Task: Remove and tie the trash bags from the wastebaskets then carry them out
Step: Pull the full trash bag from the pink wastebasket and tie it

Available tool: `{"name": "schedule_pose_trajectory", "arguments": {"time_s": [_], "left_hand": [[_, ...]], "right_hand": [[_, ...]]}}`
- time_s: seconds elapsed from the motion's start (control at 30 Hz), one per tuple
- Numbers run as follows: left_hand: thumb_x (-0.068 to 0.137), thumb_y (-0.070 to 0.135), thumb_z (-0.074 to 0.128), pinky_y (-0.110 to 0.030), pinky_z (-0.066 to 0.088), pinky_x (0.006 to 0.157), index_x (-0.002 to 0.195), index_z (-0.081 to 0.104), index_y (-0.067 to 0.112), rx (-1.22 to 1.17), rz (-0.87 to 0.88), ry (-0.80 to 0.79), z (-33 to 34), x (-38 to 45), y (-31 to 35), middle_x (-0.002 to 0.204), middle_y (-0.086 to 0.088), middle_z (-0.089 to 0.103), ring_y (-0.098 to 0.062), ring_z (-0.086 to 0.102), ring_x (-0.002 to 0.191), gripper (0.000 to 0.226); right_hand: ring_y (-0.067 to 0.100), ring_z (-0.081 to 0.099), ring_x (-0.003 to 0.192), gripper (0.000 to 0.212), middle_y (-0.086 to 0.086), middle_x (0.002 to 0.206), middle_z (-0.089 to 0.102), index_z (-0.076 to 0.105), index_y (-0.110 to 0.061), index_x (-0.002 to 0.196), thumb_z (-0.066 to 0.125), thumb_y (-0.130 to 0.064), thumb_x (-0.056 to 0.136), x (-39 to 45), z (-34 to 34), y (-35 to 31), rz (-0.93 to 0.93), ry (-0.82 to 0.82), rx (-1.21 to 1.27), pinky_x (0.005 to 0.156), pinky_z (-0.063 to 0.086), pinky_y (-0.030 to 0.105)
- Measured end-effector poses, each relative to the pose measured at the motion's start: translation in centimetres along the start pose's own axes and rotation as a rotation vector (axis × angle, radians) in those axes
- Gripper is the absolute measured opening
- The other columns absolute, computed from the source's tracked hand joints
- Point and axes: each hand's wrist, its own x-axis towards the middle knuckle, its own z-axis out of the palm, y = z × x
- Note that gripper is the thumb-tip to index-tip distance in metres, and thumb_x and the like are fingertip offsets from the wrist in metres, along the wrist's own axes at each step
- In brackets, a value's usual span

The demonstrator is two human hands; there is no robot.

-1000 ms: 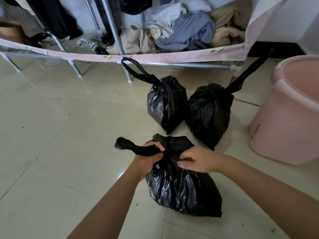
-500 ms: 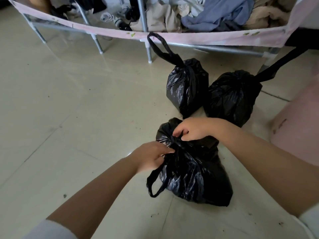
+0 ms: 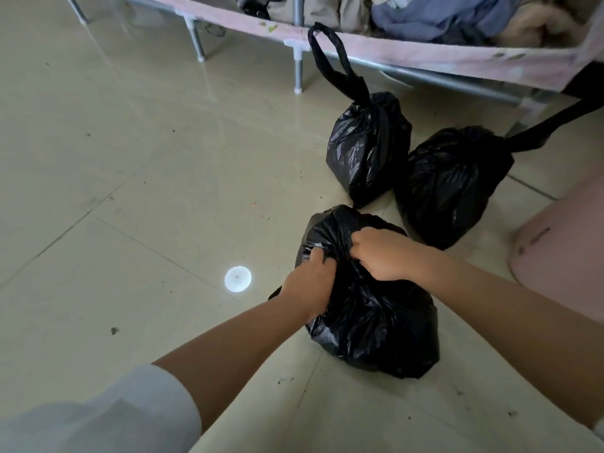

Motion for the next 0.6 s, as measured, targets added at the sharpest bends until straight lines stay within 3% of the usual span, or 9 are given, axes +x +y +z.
{"name": "schedule_pose_trajectory", "arguments": {"time_s": [0.07,0.13,0.2,0.27,0.33,0.6], "left_hand": [[0.097,0.021,0.037,-0.035,0.042,0.071,0.118,0.045,0.005,0.043,0.027,0.073,-0.2,-0.2,-0.3,0.122,-0.014,0.048,-0.031,0.055,0.102,0.027],[0.099,0.039,0.026,-0.035,0.044,0.075,0.116,0.047,0.008,0.125,0.061,0.134,-0.1,-0.4,-0.5,0.117,-0.01,0.056,-0.03,0.056,0.105,0.042],[0.1,0.042,0.02,-0.035,0.044,0.077,0.114,0.048,0.009,0.201,0.081,0.136,0.0,-0.6,-0.4,0.115,-0.01,0.06,-0.031,0.056,0.106,0.046],[0.101,0.037,0.018,-0.034,0.04,0.072,0.112,0.049,0.008,0.256,0.11,0.106,0.1,-0.5,-0.1,0.112,-0.011,0.063,-0.032,0.057,0.103,0.044],[0.102,0.035,0.017,-0.032,0.035,0.067,0.11,0.05,0.006,0.296,0.151,0.069,0.2,-0.4,0.0,0.108,-0.012,0.065,-0.032,0.06,0.098,0.044],[0.102,0.032,0.019,-0.031,0.032,0.063,0.113,0.051,0.004,0.358,0.177,-0.083,0.9,-0.9,-1.5,0.106,-0.015,0.066,-0.032,0.063,0.095,0.044]], "right_hand": [[0.026,0.048,0.105,0.02,0.009,0.109,0.053,0.058,-0.005,0.106,0.05,-0.008,0.088,-0.8,0.2,0.1,-0.043,0.164,-0.072,0.071,0.034,0.03],[0.022,0.053,0.082,0.014,0.004,0.082,0.059,0.064,-0.009,0.08,0.067,-0.005,0.066,-1.0,1.2,0.8,-0.14,0.455,-0.168,0.059,0.044,0.029],[0.018,0.042,0.073,0.01,0.001,0.067,0.056,0.06,-0.013,0.065,0.056,-0.006,0.059,-1.3,2.1,1.5,-0.196,0.579,-0.209,0.051,0.045,0.027],[0.018,0.033,0.072,0.021,0.002,0.065,0.055,0.059,-0.011,0.065,0.038,-0.007,0.062,-2.0,3.1,2.2,-0.218,0.647,-0.239,0.058,0.039,0.026],[0.02,0.031,0.071,0.027,0.004,0.064,0.055,0.058,-0.01,0.063,0.032,-0.003,0.063,-2.8,3.8,2.7,-0.215,0.706,-0.26,0.062,0.027,0.029],[0.02,0.03,0.069,0.021,0.005,0.06,0.053,0.053,-0.01,0.058,0.033,-0.002,0.059,-3.7,7.1,3.6,-0.134,0.733,-0.197,0.061,0.026,0.03]]}}
